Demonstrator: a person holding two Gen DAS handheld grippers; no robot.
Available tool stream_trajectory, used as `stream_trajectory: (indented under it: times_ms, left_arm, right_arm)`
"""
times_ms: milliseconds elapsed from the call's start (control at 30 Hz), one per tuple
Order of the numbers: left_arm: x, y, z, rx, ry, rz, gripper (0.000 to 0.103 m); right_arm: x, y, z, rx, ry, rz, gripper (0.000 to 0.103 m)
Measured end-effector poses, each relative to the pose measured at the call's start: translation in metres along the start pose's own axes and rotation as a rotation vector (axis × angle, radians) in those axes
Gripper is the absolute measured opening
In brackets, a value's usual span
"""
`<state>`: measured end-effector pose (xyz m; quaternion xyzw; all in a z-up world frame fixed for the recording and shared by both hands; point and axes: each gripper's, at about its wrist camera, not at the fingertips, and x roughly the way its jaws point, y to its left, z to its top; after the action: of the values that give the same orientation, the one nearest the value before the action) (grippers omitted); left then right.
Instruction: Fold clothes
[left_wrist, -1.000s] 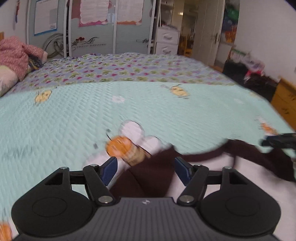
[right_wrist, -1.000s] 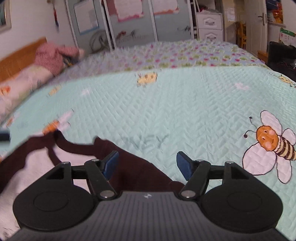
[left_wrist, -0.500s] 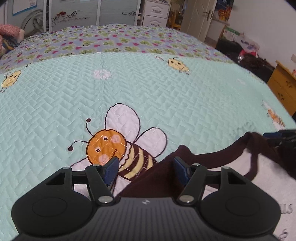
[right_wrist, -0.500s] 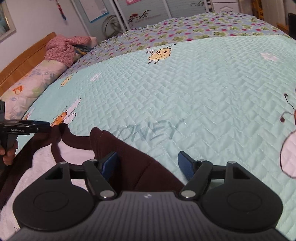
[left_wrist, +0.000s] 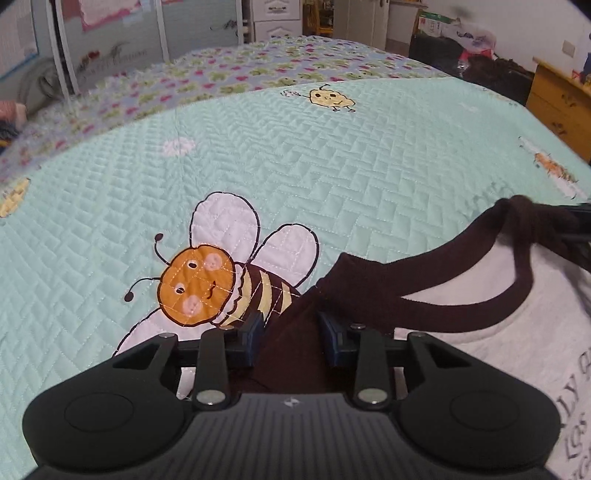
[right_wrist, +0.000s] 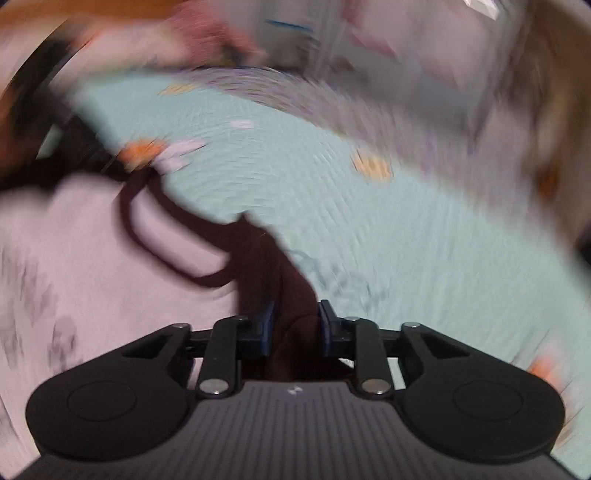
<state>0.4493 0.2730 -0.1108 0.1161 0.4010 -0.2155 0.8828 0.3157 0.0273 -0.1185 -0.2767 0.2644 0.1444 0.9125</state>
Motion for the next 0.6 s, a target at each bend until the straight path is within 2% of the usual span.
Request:
stream_trajectory:
  times_ms: [33, 67, 167, 200, 233, 333, 433, 500, 533, 600]
  left_arm:
    - [0.000, -0.001, -0.001, -0.007, -0.004, 0.011, 0.039]
    - [0.001, 0.000, -0.002, -0.018, -0.007, 0.019, 0.042]
    - [0.001, 0.004, -0.004, -0.056, -0.009, 0.036, 0.054]
    - [0.001, 0.004, -0.004, -0.059, -0.010, 0.040, 0.055]
    - [0.001, 0.004, -0.004, -0.062, -0.012, 0.044, 0.059]
    - [0.002, 0.005, -0.005, -0.070, -0.015, 0.055, 0.061]
    - [0.003, 0.004, -0.005, -0.068, -0.019, 0.065, 0.063]
    - [0.003, 0.005, -0.006, -0.064, -0.020, 0.067, 0.064]
    - [0.003, 0.006, -0.006, -0.068, -0.020, 0.065, 0.065]
    - [0.004, 0.007, -0.007, -0.075, -0.020, 0.062, 0.066]
  right_arm:
    - [-0.007, 0.016, -0.003, -0.077, -0.018, -0.051, 0.036]
    - [-0.012, 0.027, -0.006, -0.124, -0.026, -0.066, 0.036]
    - [-0.027, 0.038, -0.013, -0.139, -0.045, -0.018, 0.043]
    - [-0.029, 0.038, -0.013, -0.127, -0.044, 0.004, 0.049]
    - [-0.031, 0.037, -0.013, -0.114, -0.040, 0.013, 0.049]
    - [-0.028, 0.021, -0.012, -0.006, -0.014, 0.064, 0.049]
    - [-0.035, -0.013, -0.014, 0.237, -0.070, 0.107, 0.049]
    - [-0.037, -0.039, -0.014, 0.340, -0.112, 0.076, 0.050]
    - [-0.034, -0.050, -0.013, 0.360, -0.109, 0.055, 0.051]
    - [-0.013, -0.071, -0.012, 0.371, -0.032, 0.074, 0.051]
